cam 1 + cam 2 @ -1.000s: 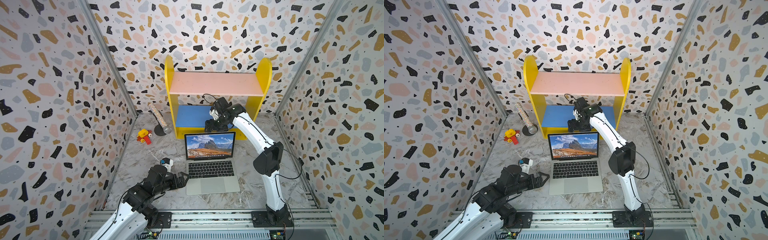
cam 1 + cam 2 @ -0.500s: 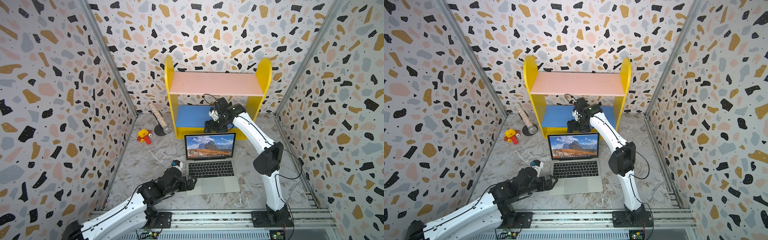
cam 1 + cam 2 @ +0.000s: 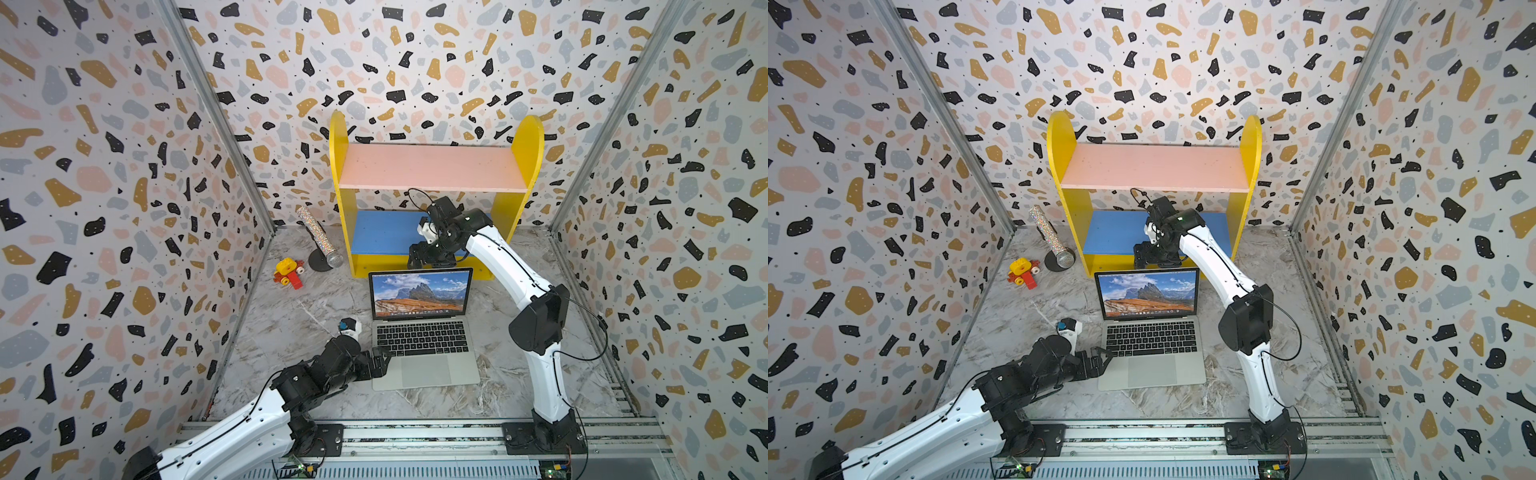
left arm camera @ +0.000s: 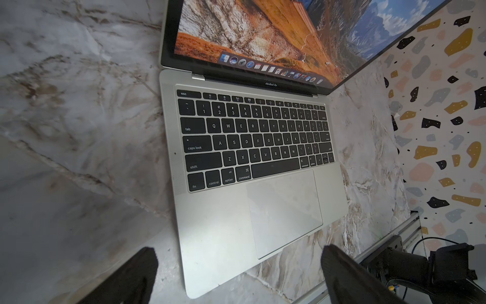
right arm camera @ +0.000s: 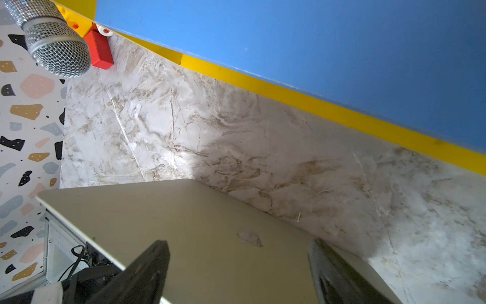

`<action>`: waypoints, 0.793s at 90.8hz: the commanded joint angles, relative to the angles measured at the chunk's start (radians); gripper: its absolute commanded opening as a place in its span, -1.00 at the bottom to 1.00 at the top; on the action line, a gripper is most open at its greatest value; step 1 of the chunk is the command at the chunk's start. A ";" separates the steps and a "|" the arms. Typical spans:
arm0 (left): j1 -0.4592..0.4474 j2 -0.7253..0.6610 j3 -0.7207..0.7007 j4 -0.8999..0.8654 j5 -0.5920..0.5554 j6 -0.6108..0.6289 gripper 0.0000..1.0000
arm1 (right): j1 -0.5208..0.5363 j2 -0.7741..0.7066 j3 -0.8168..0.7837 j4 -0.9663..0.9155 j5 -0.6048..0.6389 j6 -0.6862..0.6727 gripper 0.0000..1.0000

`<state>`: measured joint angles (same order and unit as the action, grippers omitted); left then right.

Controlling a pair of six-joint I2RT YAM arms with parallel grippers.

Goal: Close the laptop lid and set it aside
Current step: Close the lid of the laptop.

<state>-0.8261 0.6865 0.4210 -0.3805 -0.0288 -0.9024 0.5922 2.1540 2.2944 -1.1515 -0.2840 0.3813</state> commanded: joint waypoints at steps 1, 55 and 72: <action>-0.004 -0.002 -0.008 0.012 -0.017 -0.001 0.99 | 0.015 -0.058 -0.020 -0.062 -0.009 -0.008 0.77; -0.004 -0.025 -0.005 -0.016 -0.032 0.002 0.99 | 0.036 -0.097 -0.063 -0.063 -0.003 -0.020 0.79; -0.004 -0.051 0.002 -0.054 -0.059 0.010 0.99 | 0.049 -0.116 -0.083 -0.062 0.015 -0.029 0.86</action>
<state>-0.8261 0.6586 0.4210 -0.4072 -0.0544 -0.9020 0.6140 2.1021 2.2307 -1.1446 -0.2722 0.3775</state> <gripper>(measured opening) 0.997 0.920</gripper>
